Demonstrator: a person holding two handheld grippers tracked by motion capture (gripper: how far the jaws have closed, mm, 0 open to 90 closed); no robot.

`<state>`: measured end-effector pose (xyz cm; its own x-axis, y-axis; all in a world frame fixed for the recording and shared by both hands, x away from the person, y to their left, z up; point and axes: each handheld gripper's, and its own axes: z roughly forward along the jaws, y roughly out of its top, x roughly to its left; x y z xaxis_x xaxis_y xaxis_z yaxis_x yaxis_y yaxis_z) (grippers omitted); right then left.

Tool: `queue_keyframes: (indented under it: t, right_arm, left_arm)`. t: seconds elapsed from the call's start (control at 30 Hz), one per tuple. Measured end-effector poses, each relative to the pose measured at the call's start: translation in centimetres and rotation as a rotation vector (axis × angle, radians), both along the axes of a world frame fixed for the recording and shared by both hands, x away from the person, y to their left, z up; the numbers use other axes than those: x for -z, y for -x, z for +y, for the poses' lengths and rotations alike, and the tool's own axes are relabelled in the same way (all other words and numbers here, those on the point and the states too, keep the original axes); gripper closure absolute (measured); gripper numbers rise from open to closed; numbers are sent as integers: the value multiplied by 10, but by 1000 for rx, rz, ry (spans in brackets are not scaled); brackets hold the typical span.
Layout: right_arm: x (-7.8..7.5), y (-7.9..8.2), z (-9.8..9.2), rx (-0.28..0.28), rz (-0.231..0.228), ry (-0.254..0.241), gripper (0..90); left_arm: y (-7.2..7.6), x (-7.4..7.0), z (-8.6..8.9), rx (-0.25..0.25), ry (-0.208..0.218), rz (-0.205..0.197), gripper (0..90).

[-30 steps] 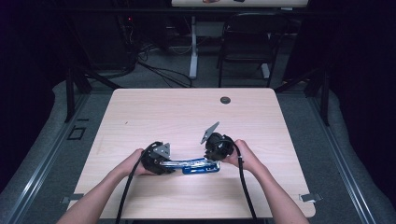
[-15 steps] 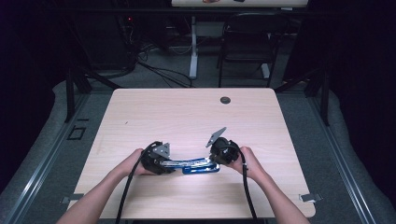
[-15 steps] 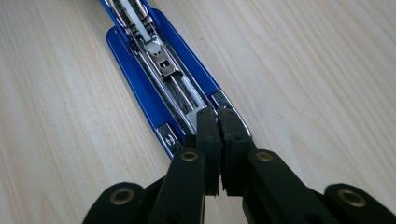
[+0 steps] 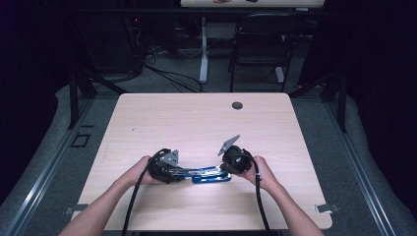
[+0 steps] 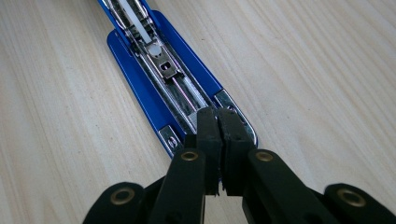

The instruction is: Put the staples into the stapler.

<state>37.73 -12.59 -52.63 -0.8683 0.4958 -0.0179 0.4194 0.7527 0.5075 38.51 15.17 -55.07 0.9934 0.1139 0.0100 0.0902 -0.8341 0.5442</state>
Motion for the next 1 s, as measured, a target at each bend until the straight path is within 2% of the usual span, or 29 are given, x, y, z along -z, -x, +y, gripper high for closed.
queue_keyframes:
  t: [0.03, 0.17, 0.5, 0.57, 0.7, 0.87, 0.93, 1.0]
  right_arm:
    - [0, 0, 0, 2, 2, -3, 888]
    - [0, 0, 0, 11, 4, -5, 888]
    - [1, 0, -1, 34, 15, -24, 883]
    - [-1, -1, -2, 30, 24, -7, 879]
    - [0, -1, -2, 46, 21, -22, 876]
    - [-1, -1, -2, 39, 19, -10, 888]
    - [0, -1, -1, 53, 15, -33, 889]
    - [0, -1, -1, 58, 12, -27, 894]
  left_arm:
    - [1, 1, 0, -10, 14, -10, 655]
    - [0, -1, 0, -1, 6, 0, 655]
    - [1, -6, 0, -4, 38, -8, 655]
    - [1, -7, 0, -2, 42, -3, 655]
    - [1, -8, 0, -4, 58, 2, 655]
    - [1, -10, 0, -12, 76, 2, 655]
    - [1, -11, 0, -5, 75, 2, 654]
    - [2, -12, -1, -16, 87, -7, 654]
